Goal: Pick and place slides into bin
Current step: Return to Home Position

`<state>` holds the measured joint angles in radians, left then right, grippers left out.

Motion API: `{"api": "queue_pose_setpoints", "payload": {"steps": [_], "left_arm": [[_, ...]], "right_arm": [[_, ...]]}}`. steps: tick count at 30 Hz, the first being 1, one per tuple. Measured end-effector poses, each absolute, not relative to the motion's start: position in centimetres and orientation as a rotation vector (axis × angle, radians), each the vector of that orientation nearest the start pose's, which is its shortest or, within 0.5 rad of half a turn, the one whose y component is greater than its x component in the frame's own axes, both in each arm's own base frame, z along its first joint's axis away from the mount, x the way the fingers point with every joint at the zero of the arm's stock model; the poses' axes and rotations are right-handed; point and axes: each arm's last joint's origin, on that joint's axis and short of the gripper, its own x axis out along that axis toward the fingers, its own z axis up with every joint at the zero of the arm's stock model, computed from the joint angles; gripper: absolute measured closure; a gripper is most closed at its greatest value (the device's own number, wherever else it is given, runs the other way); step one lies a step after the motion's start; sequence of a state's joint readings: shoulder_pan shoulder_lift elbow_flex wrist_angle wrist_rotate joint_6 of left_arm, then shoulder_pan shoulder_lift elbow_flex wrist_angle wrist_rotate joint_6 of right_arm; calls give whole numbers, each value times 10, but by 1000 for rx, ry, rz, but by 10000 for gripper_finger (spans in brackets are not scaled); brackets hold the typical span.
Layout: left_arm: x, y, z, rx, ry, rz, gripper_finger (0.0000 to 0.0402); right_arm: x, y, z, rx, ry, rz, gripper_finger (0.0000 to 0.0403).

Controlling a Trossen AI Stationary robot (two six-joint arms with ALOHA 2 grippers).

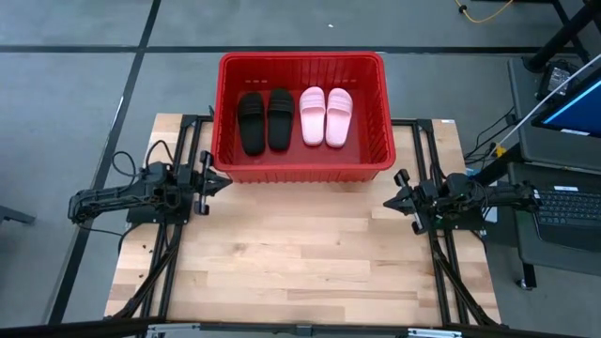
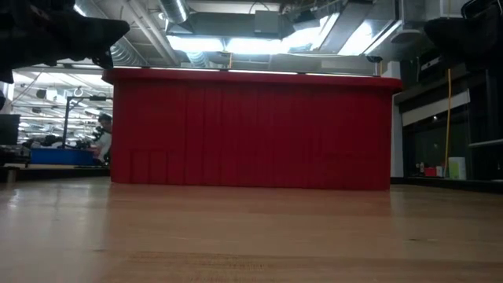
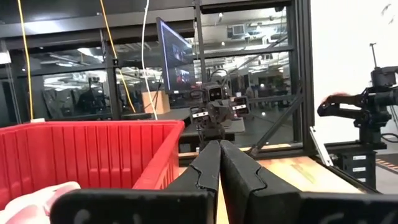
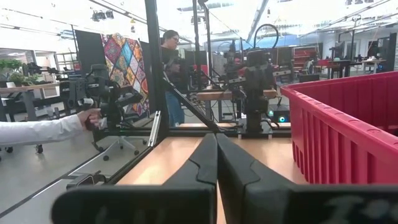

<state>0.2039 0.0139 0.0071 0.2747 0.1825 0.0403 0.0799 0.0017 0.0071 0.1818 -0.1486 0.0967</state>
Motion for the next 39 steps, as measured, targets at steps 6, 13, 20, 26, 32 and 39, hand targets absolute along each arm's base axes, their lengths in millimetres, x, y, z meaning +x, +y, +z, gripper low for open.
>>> {"api": "queue_pose_setpoints", "payload": {"steps": [6,13,20,26,32,39], "left_arm": [[94,14,189,50,-245,27,397],[94,15,189,49,-236,52,394],[94,16,188,23,-230,71,398],[93,15,189,14,-234,74,394],[92,16,191,37,-224,91,397],[92,17,192,8,-227,141,398]], "right_arm": [[95,12,183,90,-176,237,397],[95,12,183,90,-176,237,397],[95,12,183,90,-176,237,397],[95,12,183,90,-177,237,397],[95,12,183,89,-177,237,397],[95,12,183,90,-177,236,397]]}}
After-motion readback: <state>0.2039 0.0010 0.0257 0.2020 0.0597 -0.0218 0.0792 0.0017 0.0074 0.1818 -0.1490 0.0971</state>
